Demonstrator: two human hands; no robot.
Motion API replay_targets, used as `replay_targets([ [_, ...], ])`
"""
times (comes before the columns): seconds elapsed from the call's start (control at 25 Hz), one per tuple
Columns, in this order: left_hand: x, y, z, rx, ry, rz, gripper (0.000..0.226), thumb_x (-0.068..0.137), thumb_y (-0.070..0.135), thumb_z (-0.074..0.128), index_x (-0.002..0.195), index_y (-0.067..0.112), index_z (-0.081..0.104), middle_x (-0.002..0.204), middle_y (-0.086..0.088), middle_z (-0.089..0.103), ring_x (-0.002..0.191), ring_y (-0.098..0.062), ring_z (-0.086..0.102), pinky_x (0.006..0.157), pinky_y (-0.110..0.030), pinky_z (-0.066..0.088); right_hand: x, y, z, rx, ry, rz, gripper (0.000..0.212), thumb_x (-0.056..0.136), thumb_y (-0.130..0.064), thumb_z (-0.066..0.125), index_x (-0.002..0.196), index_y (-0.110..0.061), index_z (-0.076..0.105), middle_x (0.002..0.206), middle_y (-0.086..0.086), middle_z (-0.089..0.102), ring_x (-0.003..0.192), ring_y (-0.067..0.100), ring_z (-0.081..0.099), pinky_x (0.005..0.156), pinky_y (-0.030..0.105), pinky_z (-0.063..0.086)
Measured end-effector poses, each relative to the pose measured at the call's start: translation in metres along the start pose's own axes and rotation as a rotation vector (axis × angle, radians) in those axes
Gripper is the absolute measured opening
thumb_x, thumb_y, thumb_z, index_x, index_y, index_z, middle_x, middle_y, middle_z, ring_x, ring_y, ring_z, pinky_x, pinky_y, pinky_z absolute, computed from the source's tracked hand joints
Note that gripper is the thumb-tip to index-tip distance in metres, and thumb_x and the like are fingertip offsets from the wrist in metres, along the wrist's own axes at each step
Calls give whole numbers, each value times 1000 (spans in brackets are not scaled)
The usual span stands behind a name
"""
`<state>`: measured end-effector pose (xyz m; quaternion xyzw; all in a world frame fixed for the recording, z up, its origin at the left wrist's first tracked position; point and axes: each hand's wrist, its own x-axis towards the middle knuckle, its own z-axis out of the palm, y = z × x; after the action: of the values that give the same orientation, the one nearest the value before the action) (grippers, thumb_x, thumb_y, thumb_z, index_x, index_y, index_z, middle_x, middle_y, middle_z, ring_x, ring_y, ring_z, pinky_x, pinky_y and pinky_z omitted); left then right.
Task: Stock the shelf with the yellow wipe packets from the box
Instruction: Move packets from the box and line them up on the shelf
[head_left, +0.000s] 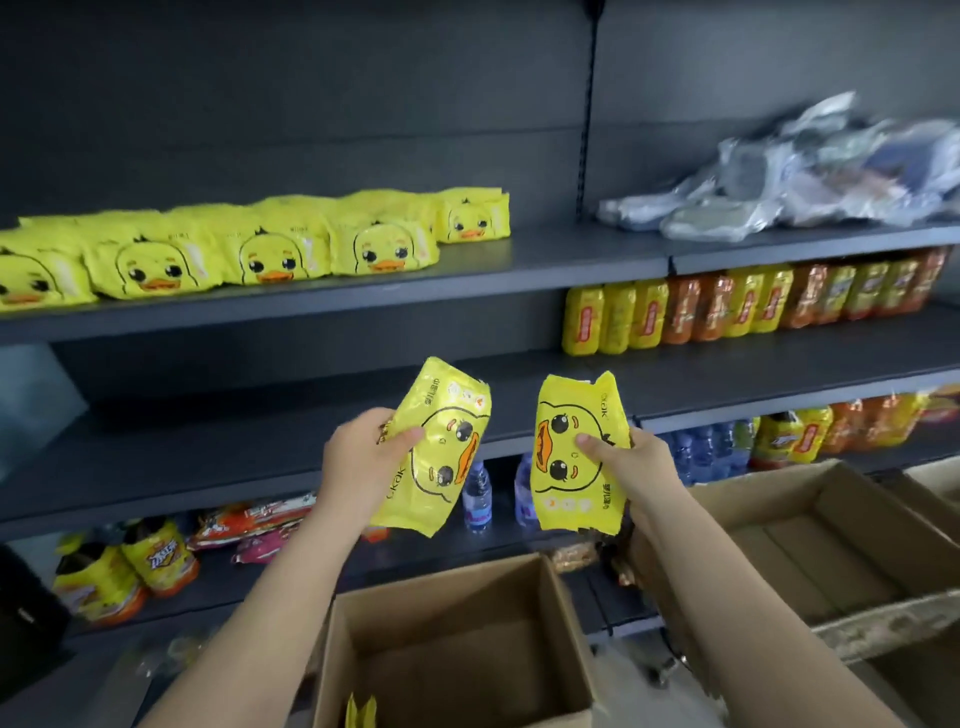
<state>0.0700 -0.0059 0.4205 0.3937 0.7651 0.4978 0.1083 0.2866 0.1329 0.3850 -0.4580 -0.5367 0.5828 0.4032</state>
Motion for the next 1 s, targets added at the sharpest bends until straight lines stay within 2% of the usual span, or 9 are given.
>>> replay_targets([
  [0.12,13,53,-9,103,0,99,10,84,25,65,89,16,64,83,3,65,82,-20,61,69,-31,43,3,-39,-16,0,-27,-50,9,82,-8,70,85,-13,63,80,5,69,69,20,66,55,29,54],
  [0.24,43,96,-17,209,-16,210,17,85,27,64,95,13,65,90,2,64,89,-18,58,70,-27,36,17,-82,-27,-36,-40,-110,10,82,-5,69,83,-14,63,79,6,69,66,21,66,52,28,55],
  [0.4,96,130,-17,249,-35,315,37,85,26,66,116,7,63,116,-4,63,113,-22,55,82,-27,38,51,-126,-30,-100,3,-220,11,78,-7,74,80,-13,65,78,6,70,67,23,67,64,34,56],
  [0.48,127,139,-17,249,-48,350,39,82,28,68,116,9,64,117,-3,64,113,-22,56,87,-29,40,70,-145,-25,-129,20,-267,14,77,-9,75,85,-12,64,79,6,70,69,24,68,66,36,56],
  [0.56,158,148,-15,250,-57,364,39,81,30,69,115,12,66,116,-3,66,108,-20,58,84,-28,42,92,-165,-18,-206,38,-323,16,77,-13,76,86,-14,63,83,6,71,75,26,68,71,40,56],
  [0.72,213,172,-5,290,-70,410,44,82,31,69,120,11,61,124,-4,61,114,-20,55,87,-27,40,133,-192,-4,-407,85,-466,16,76,-21,76,84,-19,62,84,3,71,79,24,68,77,43,56],
  [1.0,298,209,30,348,-77,426,23,82,30,68,100,16,70,96,1,65,100,-20,58,73,-26,36,204,-226,8,-462,63,-501,22,78,-22,75,95,-13,66,87,5,71,79,23,69,74,39,57],
])
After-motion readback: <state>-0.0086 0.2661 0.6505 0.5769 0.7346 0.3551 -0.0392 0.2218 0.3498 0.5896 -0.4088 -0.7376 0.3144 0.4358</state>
